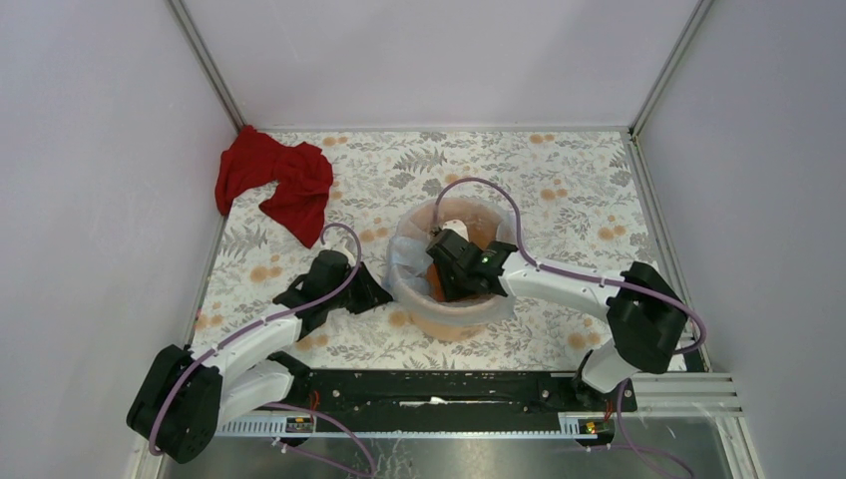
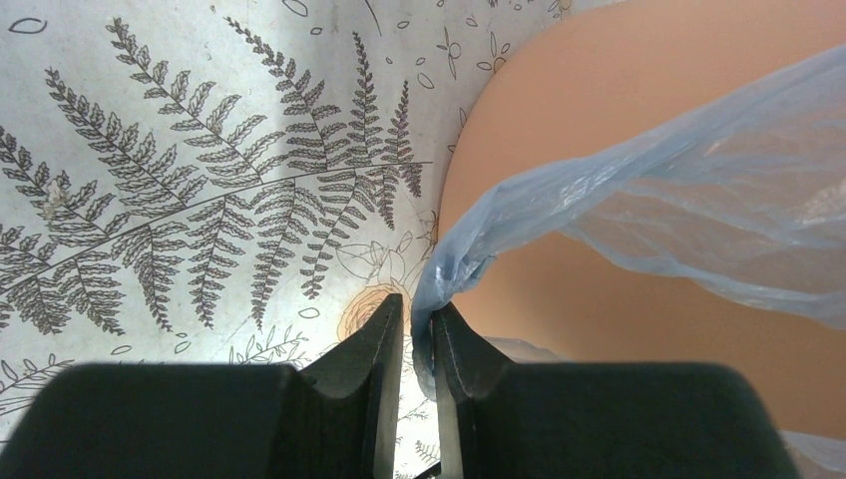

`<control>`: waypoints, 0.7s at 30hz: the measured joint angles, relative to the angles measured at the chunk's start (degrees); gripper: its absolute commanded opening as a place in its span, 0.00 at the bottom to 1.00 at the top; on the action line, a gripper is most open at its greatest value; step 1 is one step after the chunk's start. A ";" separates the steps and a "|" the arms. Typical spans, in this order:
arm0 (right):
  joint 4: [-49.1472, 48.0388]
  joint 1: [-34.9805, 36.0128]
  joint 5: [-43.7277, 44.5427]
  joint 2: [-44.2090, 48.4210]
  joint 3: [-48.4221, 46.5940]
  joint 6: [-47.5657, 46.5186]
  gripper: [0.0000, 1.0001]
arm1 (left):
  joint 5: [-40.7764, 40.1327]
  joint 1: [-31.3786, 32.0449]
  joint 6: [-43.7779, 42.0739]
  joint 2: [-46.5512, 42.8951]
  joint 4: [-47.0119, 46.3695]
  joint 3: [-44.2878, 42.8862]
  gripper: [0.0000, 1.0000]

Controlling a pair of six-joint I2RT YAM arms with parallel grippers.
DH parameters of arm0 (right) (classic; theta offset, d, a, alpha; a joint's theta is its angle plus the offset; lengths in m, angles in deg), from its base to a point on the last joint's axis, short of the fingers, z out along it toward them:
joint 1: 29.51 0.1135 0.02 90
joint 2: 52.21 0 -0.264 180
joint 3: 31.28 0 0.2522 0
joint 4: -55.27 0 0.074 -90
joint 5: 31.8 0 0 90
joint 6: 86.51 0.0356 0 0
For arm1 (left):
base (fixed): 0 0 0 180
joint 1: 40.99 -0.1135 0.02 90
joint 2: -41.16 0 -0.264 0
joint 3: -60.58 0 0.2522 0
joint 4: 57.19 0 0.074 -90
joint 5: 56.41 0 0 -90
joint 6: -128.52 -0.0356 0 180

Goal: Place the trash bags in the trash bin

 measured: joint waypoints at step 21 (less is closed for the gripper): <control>1.25 0.04 1.62 9.27 -1.99 4.20 0.41 | -0.61 0.00 -0.39 0.04 -0.02 0.00 0.20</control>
